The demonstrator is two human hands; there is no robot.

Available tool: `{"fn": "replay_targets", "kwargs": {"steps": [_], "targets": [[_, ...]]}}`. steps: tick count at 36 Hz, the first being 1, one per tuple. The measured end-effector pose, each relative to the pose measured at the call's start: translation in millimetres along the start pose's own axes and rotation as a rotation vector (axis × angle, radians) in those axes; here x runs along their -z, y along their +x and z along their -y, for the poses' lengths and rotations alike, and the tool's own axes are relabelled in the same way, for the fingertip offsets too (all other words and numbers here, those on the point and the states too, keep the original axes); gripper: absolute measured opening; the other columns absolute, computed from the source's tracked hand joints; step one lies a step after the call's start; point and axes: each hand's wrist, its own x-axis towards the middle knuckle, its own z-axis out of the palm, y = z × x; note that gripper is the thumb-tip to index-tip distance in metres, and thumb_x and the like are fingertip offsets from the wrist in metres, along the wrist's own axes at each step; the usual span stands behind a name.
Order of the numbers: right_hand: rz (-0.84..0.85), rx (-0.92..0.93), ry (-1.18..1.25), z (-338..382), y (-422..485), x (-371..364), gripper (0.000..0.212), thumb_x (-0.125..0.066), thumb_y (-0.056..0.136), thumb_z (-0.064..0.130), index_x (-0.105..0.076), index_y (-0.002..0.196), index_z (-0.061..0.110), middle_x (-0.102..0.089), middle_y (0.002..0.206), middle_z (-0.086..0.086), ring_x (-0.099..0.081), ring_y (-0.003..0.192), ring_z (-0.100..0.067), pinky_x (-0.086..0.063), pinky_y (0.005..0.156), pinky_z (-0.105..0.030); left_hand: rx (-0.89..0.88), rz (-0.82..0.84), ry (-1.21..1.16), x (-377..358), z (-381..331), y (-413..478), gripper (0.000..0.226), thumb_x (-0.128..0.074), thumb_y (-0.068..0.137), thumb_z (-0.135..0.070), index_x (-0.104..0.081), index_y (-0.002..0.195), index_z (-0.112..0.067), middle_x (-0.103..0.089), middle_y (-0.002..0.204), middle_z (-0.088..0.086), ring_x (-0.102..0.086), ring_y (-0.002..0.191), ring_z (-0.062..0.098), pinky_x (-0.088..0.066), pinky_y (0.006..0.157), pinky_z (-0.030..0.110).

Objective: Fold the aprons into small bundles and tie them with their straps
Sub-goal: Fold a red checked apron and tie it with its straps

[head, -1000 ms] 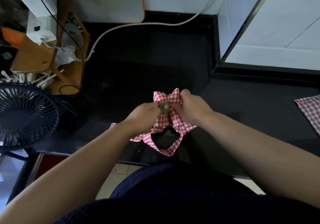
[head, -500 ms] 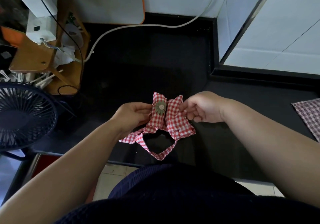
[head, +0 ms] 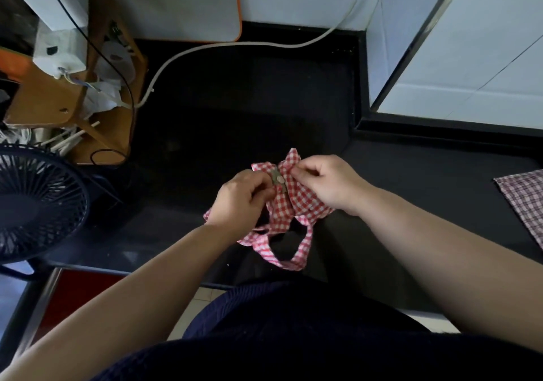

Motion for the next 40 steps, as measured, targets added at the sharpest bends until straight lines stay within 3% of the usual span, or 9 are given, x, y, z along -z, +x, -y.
{"fn": "replay_targets", "kwargs": {"steps": [7,11,16,20,22,26,29,33,40], "targets": [[-0.114,0.264,-0.205,-4,3,-10,0.020,-0.054,0.097,0.016,-0.068,0.094,0.002,-0.049,0.090,0.008,-0.049,0.080,-0.003,-0.032,0.070,0.000,-0.023,-0.119,-0.056,1,-9,5,0.008,-0.056,0.092,-0.004,-0.062,0.088,-0.006,-0.055,0.083,-0.020,-0.052,0.079,-0.016,-0.035,0.067,0.000],[-0.190,0.360,-0.114,0,-2,-19,0.017,-0.051,0.098,0.014,-0.064,0.095,0.003,-0.061,0.091,0.000,-0.058,0.084,-0.008,-0.043,0.074,-0.011,-0.028,-0.119,-0.031,4,-6,11,0.009,-0.052,0.093,-0.003,-0.060,0.091,-0.006,-0.054,0.080,-0.014,-0.052,0.074,-0.001,-0.037,0.063,0.003],[-0.302,-0.115,0.407,8,12,-6,0.023,-0.042,0.102,0.032,-0.054,0.088,0.018,-0.063,0.100,-0.013,-0.063,0.093,-0.027,-0.051,0.087,-0.044,0.310,-0.243,-0.339,5,8,11,0.018,-0.050,0.099,-0.020,-0.053,0.082,-0.024,-0.058,0.078,-0.006,-0.053,0.071,0.006,-0.041,0.060,0.013],[-0.327,-0.441,0.958,-7,16,9,0.022,-0.043,0.102,0.025,-0.058,0.090,0.015,-0.061,0.074,-0.002,-0.062,0.062,-0.016,-0.055,0.066,-0.037,0.647,-0.346,-0.835,17,15,16,0.014,-0.047,0.102,-0.022,-0.057,0.092,-0.021,-0.066,0.091,0.004,-0.066,0.093,0.023,-0.055,0.077,0.034],[-0.306,-0.471,0.939,-13,14,8,0.021,-0.043,0.102,0.025,-0.058,0.092,0.015,-0.060,0.072,0.000,-0.060,0.060,-0.013,-0.048,0.057,-0.031,0.696,-0.322,-0.946,21,14,16,0.014,-0.046,0.102,-0.017,-0.058,0.094,-0.020,-0.067,0.094,0.004,-0.068,0.088,0.021,-0.056,0.070,0.033],[-0.258,-0.435,0.597,-24,12,1,0.021,-0.039,0.102,0.029,-0.056,0.096,0.018,-0.062,0.097,-0.004,-0.061,0.090,-0.020,-0.049,0.079,-0.034,0.651,-0.241,-0.897,21,12,16,0.011,-0.054,0.099,-0.023,-0.059,0.102,-0.013,-0.070,0.090,0.007,-0.069,0.082,0.021,-0.057,0.070,0.037],[-0.284,-0.365,0.387,-28,9,0,0.022,-0.036,0.103,0.029,-0.050,0.089,0.019,-0.055,0.087,-0.001,-0.054,0.080,-0.015,-0.043,0.070,-0.029,0.662,-0.191,-0.948,22,16,17,0.014,-0.049,0.101,-0.019,-0.060,0.100,-0.011,-0.072,0.087,0.007,-0.071,0.080,0.022,-0.058,0.068,0.036],[-0.277,-0.416,0.524,-38,9,1,0.022,-0.037,0.102,0.026,-0.053,0.091,0.018,-0.056,0.088,-0.002,-0.053,0.081,-0.018,-0.043,0.074,-0.032,0.761,-0.271,-1.145,25,37,20,0.018,-0.043,0.102,-0.016,-0.056,0.091,-0.008,-0.061,0.089,0.010,-0.062,0.084,0.025,-0.053,0.084,0.044],[-0.404,-0.512,0.560,-54,1,-9,0.023,-0.039,0.101,0.020,-0.047,0.080,0.016,-0.043,0.070,-0.001,-0.040,0.066,-0.015,-0.033,0.065,-0.033,0.740,-0.338,-1.054,10,34,3,0.014,-0.035,0.103,0.001,-0.045,0.093,-0.002,-0.042,0.074,0.001,-0.056,0.054,-0.004,-0.044,0.054,0.008]]}}
